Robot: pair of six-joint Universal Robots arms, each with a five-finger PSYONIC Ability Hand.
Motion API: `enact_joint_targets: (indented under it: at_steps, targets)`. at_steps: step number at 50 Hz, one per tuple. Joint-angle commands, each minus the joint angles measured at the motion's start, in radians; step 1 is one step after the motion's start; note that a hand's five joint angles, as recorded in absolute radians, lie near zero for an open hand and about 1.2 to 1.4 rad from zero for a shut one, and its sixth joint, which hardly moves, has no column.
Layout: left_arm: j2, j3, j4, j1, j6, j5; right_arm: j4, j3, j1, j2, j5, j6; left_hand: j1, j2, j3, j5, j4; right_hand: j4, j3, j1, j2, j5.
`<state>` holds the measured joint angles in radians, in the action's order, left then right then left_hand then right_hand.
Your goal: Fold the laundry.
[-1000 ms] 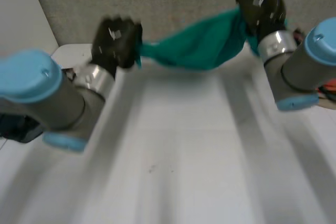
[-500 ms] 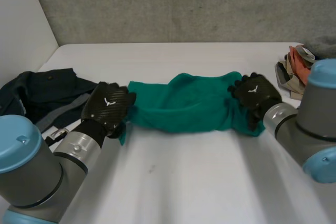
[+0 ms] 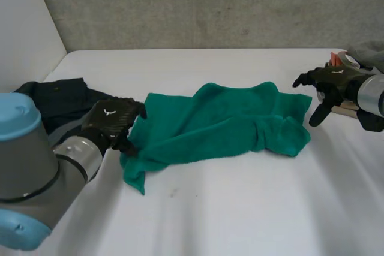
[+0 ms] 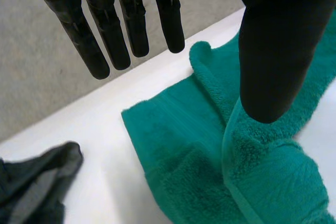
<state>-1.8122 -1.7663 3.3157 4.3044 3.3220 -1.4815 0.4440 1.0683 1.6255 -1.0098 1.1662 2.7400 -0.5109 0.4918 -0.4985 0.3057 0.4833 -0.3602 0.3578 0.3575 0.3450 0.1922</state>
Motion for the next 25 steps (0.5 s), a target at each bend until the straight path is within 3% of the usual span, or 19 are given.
enact_joint_targets:
  at_steps: [1, 12, 16, 20, 22, 25]
  targets:
    - [-0.082, 0.116, -0.116, 0.008, -0.114, 0.000, 0.002, -0.117, 0.023, 0.149, -0.005, -0.006, -0.040, 0.059, -0.053, 0.071, 0.068, -0.089, 0.091, 0.091, 0.104, 0.082]
    - [-0.222, 0.222, -0.344, 0.008, -0.165, 0.003, 0.007, -0.183, 0.090, 0.284, -0.036, -0.008, -0.096, 0.115, -0.108, 0.126, 0.123, -0.101, 0.103, 0.103, 0.116, 0.094]
    - [-0.226, 0.222, -0.338, 0.008, -0.164, 0.004, 0.005, -0.183, 0.099, 0.306, -0.053, -0.008, -0.304, 0.323, -0.316, 0.335, 0.332, -0.408, 0.410, 0.411, 0.423, 0.401]
    - [-0.225, 0.225, -0.306, 0.006, -0.154, -0.013, 0.005, -0.179, 0.100, 0.313, -0.043, -0.014, -0.676, 0.695, -0.689, 0.707, 0.704, -1.034, 1.037, 1.037, 1.049, 1.028]
    - [-0.216, 0.231, -0.282, 0.005, -0.151, -0.043, -0.004, -0.171, 0.099, 0.297, -0.043, -0.017, -0.884, 0.904, -0.897, 0.915, 0.912, -1.036, 1.038, 1.039, 1.051, 1.029]
    - [-0.205, 0.255, -0.277, 0.000, -0.151, -0.081, -0.021, -0.150, 0.097, 0.231, -0.028, -0.028, -0.885, 0.904, -0.898, 0.916, 0.913, -1.036, 1.038, 1.039, 1.051, 1.029]
